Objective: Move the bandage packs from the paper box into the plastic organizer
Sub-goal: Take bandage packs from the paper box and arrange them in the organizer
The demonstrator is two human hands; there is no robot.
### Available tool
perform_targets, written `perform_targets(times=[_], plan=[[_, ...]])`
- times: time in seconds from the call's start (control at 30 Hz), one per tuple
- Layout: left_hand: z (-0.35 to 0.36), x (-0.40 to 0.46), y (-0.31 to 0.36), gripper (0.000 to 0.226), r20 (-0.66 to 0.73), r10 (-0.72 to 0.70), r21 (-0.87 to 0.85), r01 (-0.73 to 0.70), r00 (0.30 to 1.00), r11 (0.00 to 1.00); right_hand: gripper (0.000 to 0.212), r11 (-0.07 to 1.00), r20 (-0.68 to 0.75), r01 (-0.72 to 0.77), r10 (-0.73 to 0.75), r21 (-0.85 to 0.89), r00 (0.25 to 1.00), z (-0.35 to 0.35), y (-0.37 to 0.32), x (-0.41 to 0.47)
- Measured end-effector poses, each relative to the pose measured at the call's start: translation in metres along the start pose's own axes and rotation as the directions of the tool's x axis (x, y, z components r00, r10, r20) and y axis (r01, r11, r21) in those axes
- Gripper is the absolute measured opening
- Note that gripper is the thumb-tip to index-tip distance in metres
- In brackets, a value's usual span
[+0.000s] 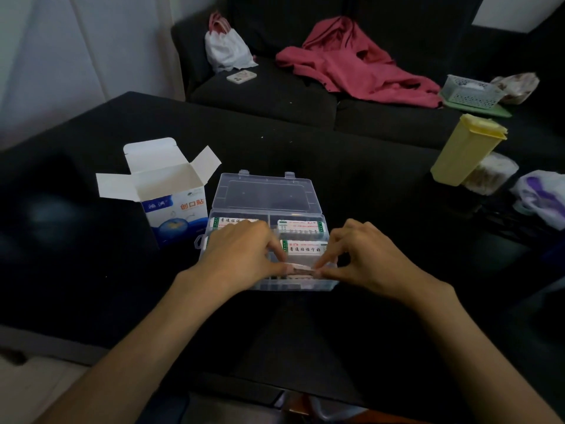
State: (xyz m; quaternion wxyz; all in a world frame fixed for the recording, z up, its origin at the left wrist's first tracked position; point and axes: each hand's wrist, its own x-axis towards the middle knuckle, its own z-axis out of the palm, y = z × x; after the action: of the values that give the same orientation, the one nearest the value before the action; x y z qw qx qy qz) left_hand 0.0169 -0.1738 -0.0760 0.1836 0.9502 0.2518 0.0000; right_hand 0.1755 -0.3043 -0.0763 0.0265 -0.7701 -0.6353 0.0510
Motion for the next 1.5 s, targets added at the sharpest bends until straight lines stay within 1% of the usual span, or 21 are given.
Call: perform_targets(times=[0.1,0.27,0.33,0.37,0.47,0.53,0.63,0.7,0.83,0.97,1.03,1.17,1.33,1.4,1.5], plan=[[0.004,-0.001,0.001,0.024,-0.008,0.001,0.007,-0.001,1.000,1.000,0.022,0.997,0.036,-0.037,0.034,0.065,0.999,0.003,-0.003,-0.001],[0.012,0.002,0.006,0.020,-0.078,-0.014,0.019,0.016,0.997,1.000,0.016,0.973,-0.004,-0.143,0.146,0.182,0.989,0.010,-0.007,0.003],[0.014,0.004,0.007,0.026,-0.049,-0.016,0.024,0.017,0.999,1.000,0.010,0.961,-0.018,-0.181,0.189,0.211,0.982,0.012,-0.009,0.005],[0.015,0.005,0.007,0.029,-0.028,-0.016,0.032,0.017,0.999,0.999,0.011,0.957,-0.025,-0.195,0.205,0.216,0.978,0.012,-0.010,0.006],[0.017,0.005,0.007,0.031,-0.014,-0.018,0.060,0.019,1.000,0.998,0.014,0.955,-0.016,-0.247,0.253,0.166,0.967,0.011,-0.012,0.007],[0.018,0.005,0.007,0.028,-0.012,-0.027,0.045,0.027,1.000,0.999,0.023,0.961,0.003,-0.263,0.264,0.083,0.964,0.011,-0.013,0.007],[0.017,0.006,0.005,0.027,0.015,-0.047,0.003,0.047,0.999,0.999,0.032,0.968,0.041,-0.245,0.248,-0.057,0.968,0.012,-0.017,0.007],[0.015,0.005,0.005,0.027,0.027,-0.051,-0.012,0.051,0.998,0.999,0.032,0.967,0.057,-0.238,0.244,-0.090,0.968,0.014,-0.019,0.007],[0.015,0.005,0.005,0.030,0.028,-0.040,-0.003,0.040,0.999,0.999,0.026,0.966,0.074,-0.252,0.256,-0.062,0.964,0.014,-0.018,0.008],[0.014,0.001,0.009,0.034,-0.004,0.013,0.110,-0.012,1.000,0.994,0.028,0.972,0.051,-0.227,0.230,-0.058,0.972,0.009,-0.012,0.005],[0.015,0.000,0.011,0.034,0.006,0.032,0.144,-0.032,0.999,0.989,0.028,0.976,0.037,-0.205,0.208,-0.074,0.977,0.008,-0.013,0.005],[0.012,0.001,0.011,0.031,0.061,0.020,0.061,-0.024,0.998,0.998,0.029,0.979,0.043,-0.195,0.198,-0.063,0.979,0.008,-0.017,0.005],[0.012,0.002,0.012,0.026,0.061,-0.014,-0.015,0.015,0.998,1.000,0.032,0.979,0.164,-0.196,0.202,-0.052,0.966,0.012,-0.023,0.007],[0.010,0.000,0.010,0.023,0.040,-0.061,-0.065,0.064,0.997,0.996,0.031,0.976,0.178,-0.213,0.218,-0.042,0.960,0.011,-0.022,0.008],[0.001,-0.005,0.003,0.011,-0.045,-0.171,-0.093,0.166,0.984,0.982,0.029,0.975,0.141,-0.221,0.223,-0.033,0.965,0.010,-0.018,0.011]])
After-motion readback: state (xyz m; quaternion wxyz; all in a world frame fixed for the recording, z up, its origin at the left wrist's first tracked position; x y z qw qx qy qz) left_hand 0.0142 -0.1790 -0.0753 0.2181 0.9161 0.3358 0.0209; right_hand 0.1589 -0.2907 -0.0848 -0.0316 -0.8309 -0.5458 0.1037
